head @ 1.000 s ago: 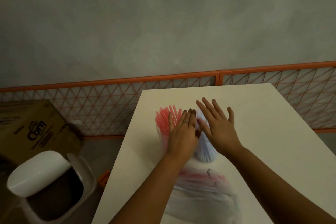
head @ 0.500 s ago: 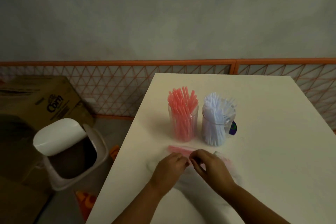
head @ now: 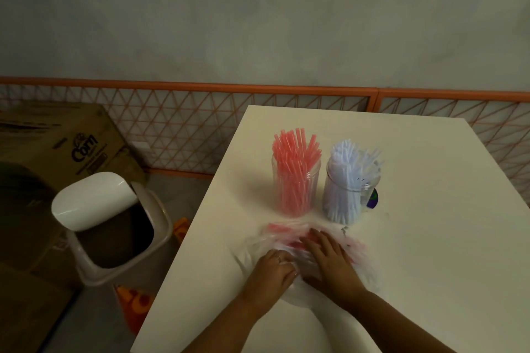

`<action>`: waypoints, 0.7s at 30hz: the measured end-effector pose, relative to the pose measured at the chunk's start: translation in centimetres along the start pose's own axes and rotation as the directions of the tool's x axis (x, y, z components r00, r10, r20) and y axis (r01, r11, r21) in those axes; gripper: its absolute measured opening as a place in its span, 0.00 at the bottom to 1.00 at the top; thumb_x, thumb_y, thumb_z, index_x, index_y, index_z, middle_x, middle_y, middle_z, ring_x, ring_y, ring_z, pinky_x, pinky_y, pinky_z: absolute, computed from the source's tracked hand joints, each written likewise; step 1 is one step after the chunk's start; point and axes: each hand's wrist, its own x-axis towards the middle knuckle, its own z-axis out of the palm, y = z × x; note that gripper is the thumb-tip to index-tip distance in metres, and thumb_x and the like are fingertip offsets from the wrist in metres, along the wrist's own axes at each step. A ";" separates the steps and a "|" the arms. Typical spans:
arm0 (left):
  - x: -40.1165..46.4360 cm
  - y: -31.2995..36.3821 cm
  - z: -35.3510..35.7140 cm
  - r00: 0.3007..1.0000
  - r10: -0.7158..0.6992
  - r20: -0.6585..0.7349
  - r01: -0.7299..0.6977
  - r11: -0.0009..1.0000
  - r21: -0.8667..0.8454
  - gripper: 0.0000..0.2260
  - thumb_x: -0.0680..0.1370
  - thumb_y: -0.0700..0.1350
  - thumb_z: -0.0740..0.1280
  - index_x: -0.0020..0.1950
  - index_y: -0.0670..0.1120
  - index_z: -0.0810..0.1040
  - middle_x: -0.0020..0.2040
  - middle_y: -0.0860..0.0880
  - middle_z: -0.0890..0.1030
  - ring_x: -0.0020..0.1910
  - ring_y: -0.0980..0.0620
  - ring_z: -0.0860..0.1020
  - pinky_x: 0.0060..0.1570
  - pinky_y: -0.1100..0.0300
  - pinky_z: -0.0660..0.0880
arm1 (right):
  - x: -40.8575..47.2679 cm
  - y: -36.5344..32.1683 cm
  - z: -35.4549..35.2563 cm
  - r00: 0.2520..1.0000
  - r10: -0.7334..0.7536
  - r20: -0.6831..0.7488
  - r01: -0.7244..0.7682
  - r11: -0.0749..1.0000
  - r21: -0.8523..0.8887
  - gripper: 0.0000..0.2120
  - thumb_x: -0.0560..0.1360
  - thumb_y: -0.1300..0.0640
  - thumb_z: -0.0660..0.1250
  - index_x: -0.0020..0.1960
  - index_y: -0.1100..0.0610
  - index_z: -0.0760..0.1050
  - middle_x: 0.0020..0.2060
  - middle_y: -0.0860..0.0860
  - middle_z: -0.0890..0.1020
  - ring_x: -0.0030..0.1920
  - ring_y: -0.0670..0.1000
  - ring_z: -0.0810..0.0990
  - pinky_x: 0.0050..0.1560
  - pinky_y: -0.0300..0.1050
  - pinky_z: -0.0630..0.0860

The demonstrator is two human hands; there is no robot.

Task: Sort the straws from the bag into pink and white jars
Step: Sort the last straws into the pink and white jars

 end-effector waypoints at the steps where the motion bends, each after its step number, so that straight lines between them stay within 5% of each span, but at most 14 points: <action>1: -0.1 -0.1 -0.1 1.000 -0.020 0.015 0.020 1.000 -0.017 0.15 0.77 0.50 0.58 0.48 0.45 0.82 0.59 0.48 0.79 0.61 0.52 0.73 0.63 0.61 0.68 | 0.3 0.1 0.1 0.999 0.023 0.029 -0.024 0.999 0.024 0.38 0.68 0.41 0.70 0.73 0.50 0.58 0.74 0.54 0.62 0.74 0.57 0.60 0.71 0.50 0.58; 4: 0.0 -0.9 -0.4 0.997 -0.072 0.031 0.073 0.997 -0.031 0.08 0.76 0.45 0.66 0.49 0.42 0.80 0.64 0.48 0.73 0.66 0.52 0.66 0.67 0.63 0.62 | 0.8 0.1 -0.4 0.984 0.118 0.134 -0.133 0.985 0.108 0.41 0.72 0.45 0.68 0.76 0.52 0.49 0.76 0.51 0.56 0.75 0.52 0.56 0.73 0.45 0.56; 6: 0.0 -1.1 -0.4 0.991 -0.132 0.014 0.132 0.991 -0.007 0.11 0.73 0.47 0.70 0.52 0.43 0.77 0.65 0.48 0.71 0.67 0.52 0.64 0.67 0.64 0.61 | 1.1 0.4 -0.4 0.968 0.157 0.195 -0.190 0.968 0.163 0.38 0.74 0.49 0.66 0.76 0.53 0.49 0.75 0.52 0.58 0.74 0.51 0.58 0.73 0.43 0.55; 9: 0.3 -1.3 -0.6 0.966 -0.257 -0.028 0.257 0.966 -0.002 0.33 0.69 0.52 0.73 0.69 0.45 0.64 0.72 0.47 0.62 0.73 0.51 0.58 0.71 0.63 0.56 | 1.1 0.6 0.0 0.929 0.174 0.327 -0.236 0.958 0.162 0.31 0.78 0.45 0.57 0.75 0.55 0.50 0.75 0.55 0.59 0.74 0.52 0.58 0.73 0.41 0.51; 12: 0.9 -1.7 -1.1 0.949 -0.314 -0.010 0.314 0.949 0.035 0.50 0.66 0.57 0.75 0.76 0.44 0.46 0.77 0.47 0.48 0.76 0.49 0.47 0.74 0.59 0.50 | 1.0 0.6 0.3 0.941 0.071 0.330 -0.118 0.985 0.125 0.40 0.73 0.32 0.43 0.74 0.60 0.52 0.73 0.58 0.60 0.72 0.55 0.63 0.72 0.40 0.55; 13: 1.2 -1.9 -1.2 0.945 -0.328 0.000 0.328 0.944 0.024 0.53 0.64 0.57 0.76 0.76 0.44 0.44 0.77 0.47 0.46 0.76 0.49 0.46 0.75 0.58 0.51 | 1.3 0.6 0.4 0.965 0.010 0.263 -0.021 0.999 0.041 0.33 0.78 0.39 0.47 0.72 0.62 0.57 0.70 0.61 0.65 0.66 0.57 0.69 0.67 0.39 0.64; 16: 1.6 -2.3 -1.4 0.925 -0.377 0.046 0.380 0.921 -0.087 0.58 0.60 0.55 0.79 0.75 0.46 0.41 0.77 0.47 0.49 0.76 0.49 0.51 0.73 0.57 0.55 | 1.6 -0.2 0.7 0.956 0.183 0.230 -0.241 0.934 0.263 0.15 0.80 0.51 0.56 0.56 0.61 0.73 0.48 0.60 0.78 0.43 0.53 0.78 0.42 0.41 0.78; 19: 1.5 -2.6 -1.3 0.908 -0.410 0.087 0.418 0.876 -0.242 0.61 0.58 0.52 0.81 0.75 0.51 0.39 0.75 0.47 0.56 0.73 0.48 0.60 0.70 0.53 0.64 | 1.9 -0.7 -0.3 0.955 0.190 0.229 -0.234 0.954 0.185 0.15 0.80 0.51 0.56 0.55 0.60 0.74 0.51 0.61 0.80 0.48 0.56 0.79 0.52 0.49 0.78; 21: 1.4 -2.7 -1.3 0.910 -0.404 0.092 0.411 0.854 -0.319 0.61 0.58 0.49 0.81 0.75 0.52 0.38 0.74 0.48 0.59 0.72 0.49 0.63 0.68 0.55 0.67 | 1.9 -0.9 -1.5 0.937 0.092 0.337 -0.134 0.986 0.102 0.11 0.78 0.53 0.60 0.57 0.57 0.72 0.56 0.56 0.78 0.53 0.53 0.77 0.59 0.43 0.72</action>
